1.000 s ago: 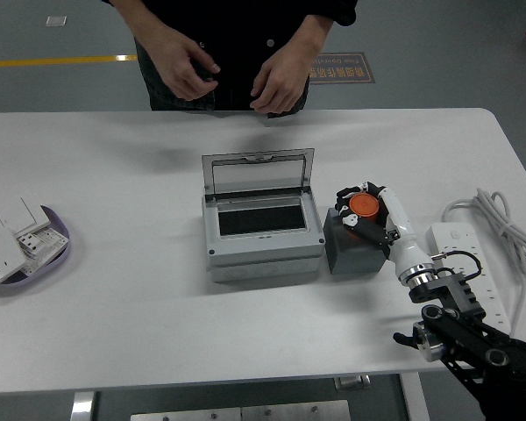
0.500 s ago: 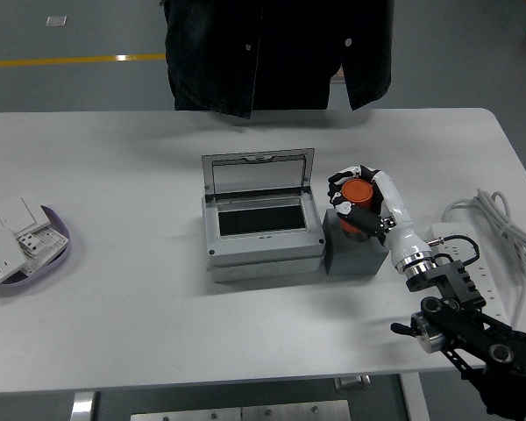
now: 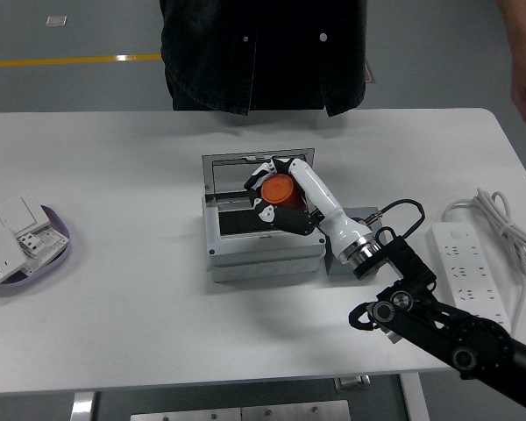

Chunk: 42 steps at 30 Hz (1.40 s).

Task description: Pick up the cylinder from the cube,place it in the box,flap close box

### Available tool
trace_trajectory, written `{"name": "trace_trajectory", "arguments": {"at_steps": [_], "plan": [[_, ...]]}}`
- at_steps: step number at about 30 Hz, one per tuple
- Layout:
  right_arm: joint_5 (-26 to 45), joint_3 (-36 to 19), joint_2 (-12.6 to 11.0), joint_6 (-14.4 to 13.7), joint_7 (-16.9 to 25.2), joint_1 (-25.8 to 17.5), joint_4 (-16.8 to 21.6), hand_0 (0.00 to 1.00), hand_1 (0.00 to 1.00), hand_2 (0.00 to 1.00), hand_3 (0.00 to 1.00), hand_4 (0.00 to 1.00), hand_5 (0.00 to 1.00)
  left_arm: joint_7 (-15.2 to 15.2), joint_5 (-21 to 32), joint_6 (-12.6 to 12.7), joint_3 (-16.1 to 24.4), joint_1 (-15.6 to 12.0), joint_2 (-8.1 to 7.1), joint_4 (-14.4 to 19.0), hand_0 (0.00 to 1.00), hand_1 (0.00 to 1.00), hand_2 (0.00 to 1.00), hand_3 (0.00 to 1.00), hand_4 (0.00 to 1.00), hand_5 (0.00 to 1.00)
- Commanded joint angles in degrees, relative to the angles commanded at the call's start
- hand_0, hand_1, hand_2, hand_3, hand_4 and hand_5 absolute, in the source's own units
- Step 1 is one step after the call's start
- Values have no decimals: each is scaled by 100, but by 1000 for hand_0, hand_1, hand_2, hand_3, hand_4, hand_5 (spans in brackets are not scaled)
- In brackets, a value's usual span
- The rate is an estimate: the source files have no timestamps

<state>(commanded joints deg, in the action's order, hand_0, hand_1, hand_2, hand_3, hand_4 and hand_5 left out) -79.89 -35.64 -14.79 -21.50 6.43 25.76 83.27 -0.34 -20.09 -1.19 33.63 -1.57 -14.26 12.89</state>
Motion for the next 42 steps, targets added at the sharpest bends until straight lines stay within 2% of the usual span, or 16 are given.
{"name": "trace_trajectory", "arguments": {"at_steps": [1,2,10,17,20,24,37,38,42], "plan": [[-206,73,33,77,-155,94,-16,141,167,206,178,2,2,-1,14,0,-14,1,-3,-4,597,638,646,679,805,242],[-481,170,79,184,-358,218,-39,46,130,202,168,2,2,-3,34,0,-33,2,-8,-8,597,639,646,679,806,243],[-2084,774,441,758,-1550,786,-204,47,138,203,169,2,2,-5,135,-2,-140,21,-23,-26,597,638,645,679,805,243],[-3212,980,589,875,-2360,1006,-519,66,145,211,183,2,2,-6,160,-2,-171,30,-36,-26,597,638,645,680,805,243],[-3570,1006,652,876,-2459,1093,-710,81,158,228,204,2,2,-6,163,-2,-181,34,-38,-27,597,638,645,679,805,243],[-3692,1038,685,861,-2483,1157,-850,81,158,228,204,2,2,-8,164,-2,-182,41,-44,-28,597,638,645,679,805,243],[-3527,1003,704,967,-2466,1137,-1017,93,165,243,225,2,2,-1,192,0,-230,35,-34,-29,597,638,645,678,803,242],[-3513,997,706,983,-2479,1135,-1022,268,323,388,430,160,2,-1,195,1,-236,36,-34,-29,597,638,644,678,803,243],[-3492,979,709,1042,-2512,1127,-1044,268,323,388,430,160,2,-1,200,2,-245,38,-33,-29,597,638,644,678,803,243]]}}
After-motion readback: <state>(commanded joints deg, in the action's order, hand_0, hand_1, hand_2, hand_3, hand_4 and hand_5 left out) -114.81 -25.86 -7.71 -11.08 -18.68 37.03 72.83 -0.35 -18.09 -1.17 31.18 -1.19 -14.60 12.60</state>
